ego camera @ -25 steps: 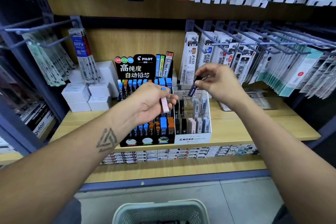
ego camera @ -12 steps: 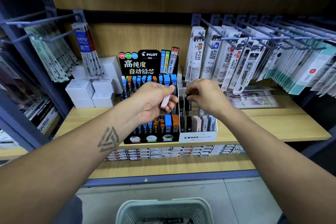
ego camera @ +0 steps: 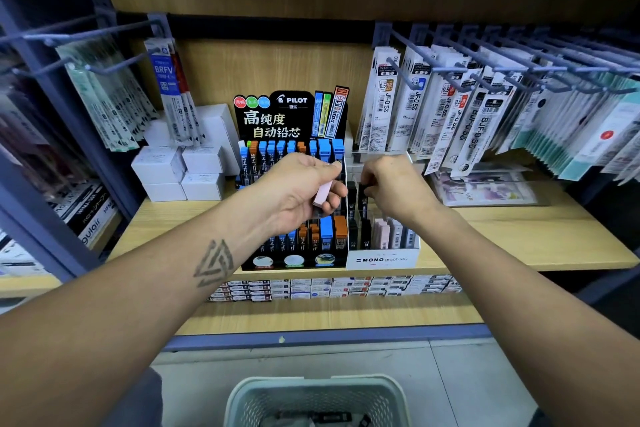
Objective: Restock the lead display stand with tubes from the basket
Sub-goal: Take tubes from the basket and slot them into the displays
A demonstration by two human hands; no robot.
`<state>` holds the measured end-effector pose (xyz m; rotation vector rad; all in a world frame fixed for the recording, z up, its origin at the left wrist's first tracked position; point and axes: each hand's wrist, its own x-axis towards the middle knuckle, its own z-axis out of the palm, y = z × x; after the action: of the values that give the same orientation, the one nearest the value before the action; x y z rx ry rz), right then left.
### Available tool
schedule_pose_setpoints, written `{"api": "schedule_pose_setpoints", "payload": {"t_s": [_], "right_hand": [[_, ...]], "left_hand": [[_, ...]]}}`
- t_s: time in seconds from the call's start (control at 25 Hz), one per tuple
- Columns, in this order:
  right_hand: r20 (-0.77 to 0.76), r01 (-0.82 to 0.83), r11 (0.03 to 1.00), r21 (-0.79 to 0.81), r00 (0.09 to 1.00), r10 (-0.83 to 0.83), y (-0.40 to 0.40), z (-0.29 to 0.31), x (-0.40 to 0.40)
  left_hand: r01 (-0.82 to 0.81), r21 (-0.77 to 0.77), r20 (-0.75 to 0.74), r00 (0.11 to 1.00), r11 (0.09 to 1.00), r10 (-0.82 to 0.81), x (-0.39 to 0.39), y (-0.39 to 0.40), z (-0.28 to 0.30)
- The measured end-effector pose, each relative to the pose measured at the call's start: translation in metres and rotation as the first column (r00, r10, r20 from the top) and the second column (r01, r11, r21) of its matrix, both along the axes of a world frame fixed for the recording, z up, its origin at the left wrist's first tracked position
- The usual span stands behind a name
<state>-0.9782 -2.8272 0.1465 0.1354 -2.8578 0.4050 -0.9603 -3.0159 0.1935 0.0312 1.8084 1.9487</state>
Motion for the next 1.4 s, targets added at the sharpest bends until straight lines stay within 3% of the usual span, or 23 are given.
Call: {"api": "schedule_pose_setpoints", "payload": {"t_s": [0.16, 0.2, 0.24, 0.28, 0.32, 0.36, 0.4, 0.48, 0.64, 0.8, 1.04, 1.2, 1.32, 1.4], "right_hand": [[-0.049, 0.038, 0.998, 0.046, 0.998, -0.036, 0.000, 0.010, 0.004], [-0.052, 0.041, 0.999, -0.009, 0.998, -0.042, -0.002, 0.014, 0.005], [-0.022, 0.030, 0.983, -0.182, 0.999, -0.035, -0.005, 0.020, 0.008], [0.050, 0.018, 0.891, -0.453, 0.999, 0.006, -0.010, 0.026, 0.014], [0.130, 0.025, 0.703, -0.710, 0.987, 0.096, -0.015, 0.032, 0.020], [0.177, 0.055, 0.494, -0.868, 0.963, 0.205, -0.020, 0.036, 0.027], [0.186, 0.074, 0.362, -0.929, 0.940, 0.285, -0.022, 0.036, 0.032], [0.169, 0.064, 0.282, -0.957, 0.915, 0.365, -0.024, 0.033, 0.038], [0.140, 0.064, 0.234, -0.970, 0.936, 0.322, -0.016, 0.035, 0.037], [0.113, 0.033, 0.292, -0.956, 0.958, 0.262, -0.002, 0.038, 0.039], [0.029, -0.065, 0.289, -0.955, 0.950, 0.310, 0.013, 0.038, 0.047], [-0.030, -0.130, 0.352, -0.927, 0.961, 0.276, 0.019, 0.042, 0.047], [-0.090, -0.170, 0.336, -0.926, 0.966, 0.241, 0.030, 0.054, 0.046], [-0.110, -0.160, 0.415, -0.895, 0.984, 0.141, 0.038, 0.061, 0.042]], "left_hand": [[0.032, -0.015, 0.014, 0.999, 0.999, -0.032, 0.001, 0.000, -0.002], [0.043, -0.023, 0.013, 0.999, 0.999, -0.043, 0.001, 0.001, -0.003], [0.052, -0.025, 0.013, 0.999, 0.998, -0.052, 0.001, 0.001, -0.004], [0.057, -0.023, 0.014, 0.998, 0.998, -0.057, 0.002, 0.001, -0.005], [0.059, -0.020, 0.013, 0.998, 0.998, -0.059, 0.002, 0.001, -0.006], [0.059, -0.020, 0.008, 0.998, 0.998, -0.059, 0.002, 0.001, -0.007], [0.058, -0.025, -0.001, 0.998, 0.998, -0.058, 0.002, 0.001, -0.008], [0.056, -0.046, -0.019, 0.998, 0.997, -0.057, 0.001, 0.003, -0.008], [0.058, -0.060, -0.006, 0.998, 0.996, -0.059, -0.001, -0.003, -0.006], [0.054, -0.050, -0.029, 0.998, 0.997, -0.056, -0.002, -0.012, -0.004], [0.007, -0.010, -0.093, 0.996, 1.000, -0.008, -0.003, -0.004, -0.008], [0.050, 0.041, -0.038, 0.998, 0.998, -0.048, -0.001, 0.008, -0.006], [0.069, 0.036, 0.017, 0.997, 0.997, -0.070, 0.000, 0.016, 0.003], [0.027, 0.001, 0.009, 1.000, 1.000, -0.027, -0.002, 0.018, 0.006]]}}
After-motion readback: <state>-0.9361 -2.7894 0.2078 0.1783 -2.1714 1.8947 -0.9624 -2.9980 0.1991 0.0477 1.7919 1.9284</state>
